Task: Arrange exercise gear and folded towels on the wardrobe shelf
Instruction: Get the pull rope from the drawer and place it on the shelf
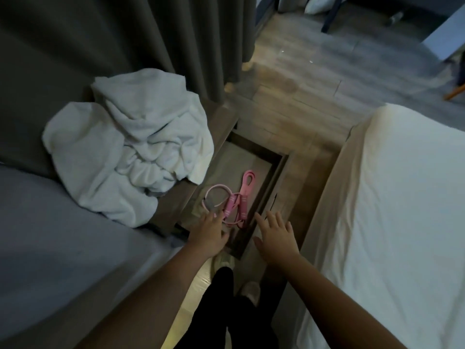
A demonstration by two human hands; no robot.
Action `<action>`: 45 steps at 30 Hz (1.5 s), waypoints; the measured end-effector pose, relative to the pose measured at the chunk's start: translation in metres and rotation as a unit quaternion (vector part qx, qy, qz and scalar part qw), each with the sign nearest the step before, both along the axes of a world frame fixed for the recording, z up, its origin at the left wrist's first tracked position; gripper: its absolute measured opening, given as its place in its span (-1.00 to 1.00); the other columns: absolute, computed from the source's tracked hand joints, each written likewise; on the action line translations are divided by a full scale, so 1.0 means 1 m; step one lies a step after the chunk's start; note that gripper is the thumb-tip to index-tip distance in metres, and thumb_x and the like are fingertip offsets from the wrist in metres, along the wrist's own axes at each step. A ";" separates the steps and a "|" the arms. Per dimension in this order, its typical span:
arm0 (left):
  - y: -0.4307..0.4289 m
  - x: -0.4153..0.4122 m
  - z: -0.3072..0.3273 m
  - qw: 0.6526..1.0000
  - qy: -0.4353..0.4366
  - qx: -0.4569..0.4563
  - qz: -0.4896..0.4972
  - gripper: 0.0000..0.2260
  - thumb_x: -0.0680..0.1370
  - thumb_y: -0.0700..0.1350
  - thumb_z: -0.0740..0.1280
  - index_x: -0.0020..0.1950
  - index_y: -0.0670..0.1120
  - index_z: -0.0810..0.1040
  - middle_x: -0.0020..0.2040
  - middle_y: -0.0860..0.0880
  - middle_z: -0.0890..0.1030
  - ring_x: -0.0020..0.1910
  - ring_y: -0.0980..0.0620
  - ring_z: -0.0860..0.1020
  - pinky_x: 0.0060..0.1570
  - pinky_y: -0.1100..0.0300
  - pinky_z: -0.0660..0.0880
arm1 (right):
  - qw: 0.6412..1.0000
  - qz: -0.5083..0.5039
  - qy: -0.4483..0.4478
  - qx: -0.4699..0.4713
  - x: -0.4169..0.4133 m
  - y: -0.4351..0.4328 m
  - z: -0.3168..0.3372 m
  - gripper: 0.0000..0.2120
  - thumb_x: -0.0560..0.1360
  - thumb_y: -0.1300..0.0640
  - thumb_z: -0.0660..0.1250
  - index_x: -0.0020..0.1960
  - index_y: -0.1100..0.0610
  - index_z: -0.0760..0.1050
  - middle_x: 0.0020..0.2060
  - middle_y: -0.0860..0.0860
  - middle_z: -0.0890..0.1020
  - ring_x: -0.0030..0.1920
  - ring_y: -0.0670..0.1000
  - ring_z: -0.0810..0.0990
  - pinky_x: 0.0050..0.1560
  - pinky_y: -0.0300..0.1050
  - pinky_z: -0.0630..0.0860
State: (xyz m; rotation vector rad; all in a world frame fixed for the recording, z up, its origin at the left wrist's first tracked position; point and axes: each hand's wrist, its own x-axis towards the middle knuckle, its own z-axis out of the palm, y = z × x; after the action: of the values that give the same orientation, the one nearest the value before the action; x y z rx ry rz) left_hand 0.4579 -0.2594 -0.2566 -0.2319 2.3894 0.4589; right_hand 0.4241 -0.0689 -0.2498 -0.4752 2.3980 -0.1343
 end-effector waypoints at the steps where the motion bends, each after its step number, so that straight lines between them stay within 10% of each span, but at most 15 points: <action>1: 0.002 -0.010 -0.018 1.000 -0.006 0.001 0.005 -0.38 0.59 0.07 0.24 0.57 -0.06 0.08 0.55 -0.13 0.16 0.50 -0.15 0.15 0.41 -0.02 0.23 | 1.000 0.007 -0.009 0.001 -0.011 -0.001 -0.017 -0.38 0.62 -0.14 0.09 0.58 -0.08 -0.11 0.58 0.10 -0.01 0.56 0.20 -0.11 0.50 0.24 -0.07; 12: 0.000 -0.065 -0.207 0.990 -0.020 -0.102 -0.091 -0.15 0.50 0.09 0.37 0.58 -0.11 -0.09 0.55 -0.06 0.14 0.50 -0.05 0.16 0.42 0.04 0.19 | 0.991 0.132 -0.019 -0.002 -0.125 -0.043 -0.185 -0.30 0.61 -0.02 0.19 0.59 0.01 -0.16 0.57 0.14 -0.11 0.55 0.25 -0.13 0.51 0.16 -0.10; 19: -0.009 -0.076 -0.254 0.993 0.016 -0.112 -0.045 -0.40 0.50 0.17 0.34 0.45 -0.03 0.26 0.35 -0.05 0.37 0.30 -0.06 0.36 0.26 0.02 0.27 | 0.982 0.185 -0.034 0.028 -0.171 -0.066 -0.227 -0.25 0.48 0.25 0.38 0.55 0.00 0.09 0.55 0.08 0.00 0.34 0.26 0.36 0.05 0.10 0.55; 28: -0.036 -0.061 -0.259 0.995 0.022 -0.100 0.013 -0.67 0.55 0.02 0.30 0.30 0.01 0.42 0.24 0.02 0.51 0.23 -0.02 0.45 0.18 0.11 0.32 | 0.937 0.328 0.048 0.113 -0.189 -0.078 -0.243 -0.35 0.50 0.17 0.35 0.51 0.05 0.16 0.46 0.13 0.17 0.37 0.27 0.30 0.11 0.14 0.46; 37: -0.046 -0.051 -0.242 0.994 0.049 -0.076 0.060 -0.52 0.53 -0.12 0.31 0.44 -0.08 0.32 0.16 -0.07 0.58 0.07 -0.06 0.57 -0.05 0.18 0.40 | 0.881 0.446 0.139 0.073 -0.191 -0.068 -0.232 -0.48 0.54 0.10 0.26 0.46 0.14 0.23 0.44 0.17 0.35 0.48 0.21 0.25 0.46 0.30 -0.23; 45: -0.034 -0.058 -0.162 0.981 0.071 0.029 0.177 -0.61 0.56 -0.17 0.30 0.37 -0.07 0.32 -0.09 0.01 0.55 -0.24 0.08 0.51 -0.23 0.20 0.44 | 0.912 0.388 0.127 -0.025 -0.180 -0.035 -0.155 -0.42 0.45 -0.09 0.38 0.38 -0.01 0.25 0.24 0.12 0.48 0.19 0.17 0.50 0.21 0.13 0.37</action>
State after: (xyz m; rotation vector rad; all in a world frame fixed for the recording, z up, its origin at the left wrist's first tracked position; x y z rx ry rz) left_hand 0.3997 -0.2934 -0.4185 -0.6229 2.4747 0.7296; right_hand 0.2439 -0.1042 -0.4049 -1.5009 2.2587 0.2358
